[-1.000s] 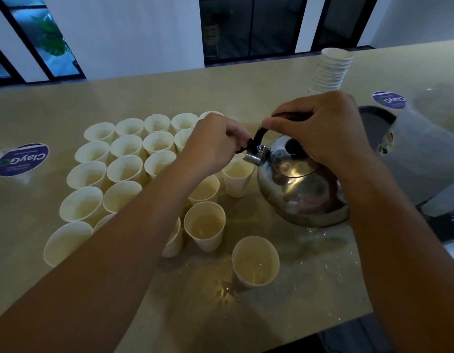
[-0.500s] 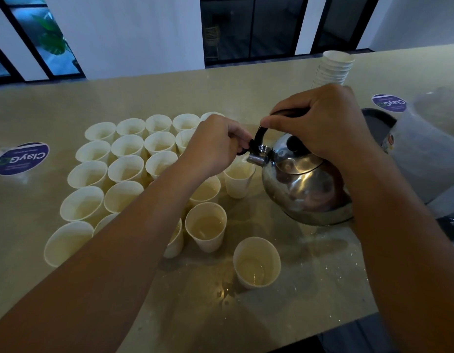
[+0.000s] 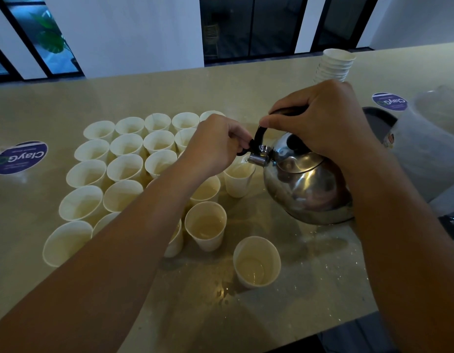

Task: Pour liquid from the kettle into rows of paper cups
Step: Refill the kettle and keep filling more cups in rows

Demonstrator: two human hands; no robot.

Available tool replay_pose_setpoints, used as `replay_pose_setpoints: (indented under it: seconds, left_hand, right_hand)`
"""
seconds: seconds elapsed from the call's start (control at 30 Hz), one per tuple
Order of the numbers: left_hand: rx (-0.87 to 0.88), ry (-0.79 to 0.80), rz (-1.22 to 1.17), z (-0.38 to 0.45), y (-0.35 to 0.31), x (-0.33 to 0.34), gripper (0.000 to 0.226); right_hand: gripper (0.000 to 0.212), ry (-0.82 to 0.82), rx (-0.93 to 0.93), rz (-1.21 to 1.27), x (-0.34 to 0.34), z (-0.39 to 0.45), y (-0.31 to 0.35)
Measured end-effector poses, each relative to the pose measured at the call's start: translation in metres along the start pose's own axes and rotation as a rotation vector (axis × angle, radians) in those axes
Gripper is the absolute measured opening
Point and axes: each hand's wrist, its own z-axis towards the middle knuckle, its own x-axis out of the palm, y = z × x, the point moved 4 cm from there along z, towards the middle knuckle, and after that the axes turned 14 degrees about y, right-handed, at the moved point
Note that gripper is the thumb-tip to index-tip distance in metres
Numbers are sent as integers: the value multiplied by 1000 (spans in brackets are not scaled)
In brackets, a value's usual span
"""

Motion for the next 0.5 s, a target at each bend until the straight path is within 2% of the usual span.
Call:
replay_pose_setpoints:
  seconds: [0.5]
  left_hand:
    - [-14, 20, -13, 2, -4, -1, 37]
  right_hand:
    - [23, -21, 62, 60, 0, -6, -5]
